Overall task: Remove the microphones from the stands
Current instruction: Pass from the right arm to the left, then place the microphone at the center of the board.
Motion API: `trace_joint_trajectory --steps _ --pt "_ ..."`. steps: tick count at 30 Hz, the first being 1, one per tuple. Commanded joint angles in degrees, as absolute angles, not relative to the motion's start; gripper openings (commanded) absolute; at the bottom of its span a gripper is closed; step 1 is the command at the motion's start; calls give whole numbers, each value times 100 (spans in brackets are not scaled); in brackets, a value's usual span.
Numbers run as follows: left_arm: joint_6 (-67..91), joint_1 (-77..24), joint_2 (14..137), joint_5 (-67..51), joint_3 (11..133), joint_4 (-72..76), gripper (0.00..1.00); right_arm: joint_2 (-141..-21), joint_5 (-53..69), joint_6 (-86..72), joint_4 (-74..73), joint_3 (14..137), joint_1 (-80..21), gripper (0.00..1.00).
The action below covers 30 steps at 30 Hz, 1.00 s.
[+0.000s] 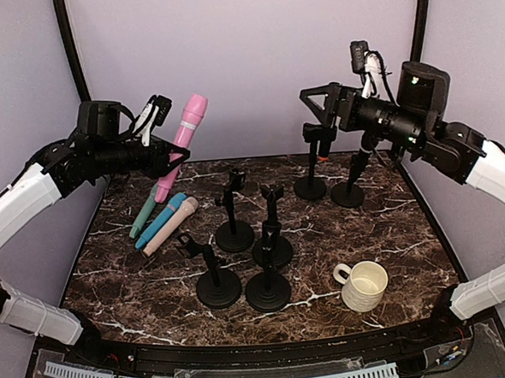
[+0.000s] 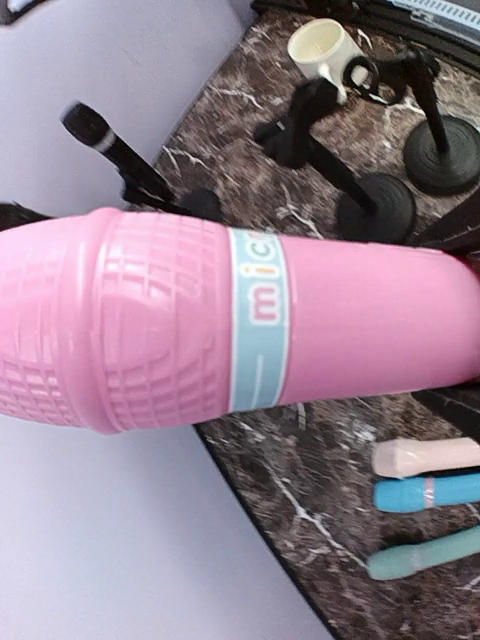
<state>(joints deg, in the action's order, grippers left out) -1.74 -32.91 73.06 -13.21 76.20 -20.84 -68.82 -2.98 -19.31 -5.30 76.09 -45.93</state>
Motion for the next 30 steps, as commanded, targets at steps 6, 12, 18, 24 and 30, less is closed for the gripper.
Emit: trace_joint_trajectory --steps 6,12,18,24,30 --pt "-509 -2956 7854 -465 6314 -3184 13 -6263 -893 -2456 -993 6874 -3879 85" --pt "-577 -2853 8522 -392 6072 -3017 13 -6087 -817 -2721 -1084 6509 -3684 85" --pt "-742 -2812 9290 -533 6205 -2868 14 -6049 -733 -2954 -1055 6280 -3656 85" --pt "-723 -2748 9856 108 6292 -2584 17 -5997 -668 -3089 -1040 6124 -3648 85" --pt "-776 -2682 10171 648 6433 -2386 28 -5968 -659 -3165 -1068 6011 -3647 86"
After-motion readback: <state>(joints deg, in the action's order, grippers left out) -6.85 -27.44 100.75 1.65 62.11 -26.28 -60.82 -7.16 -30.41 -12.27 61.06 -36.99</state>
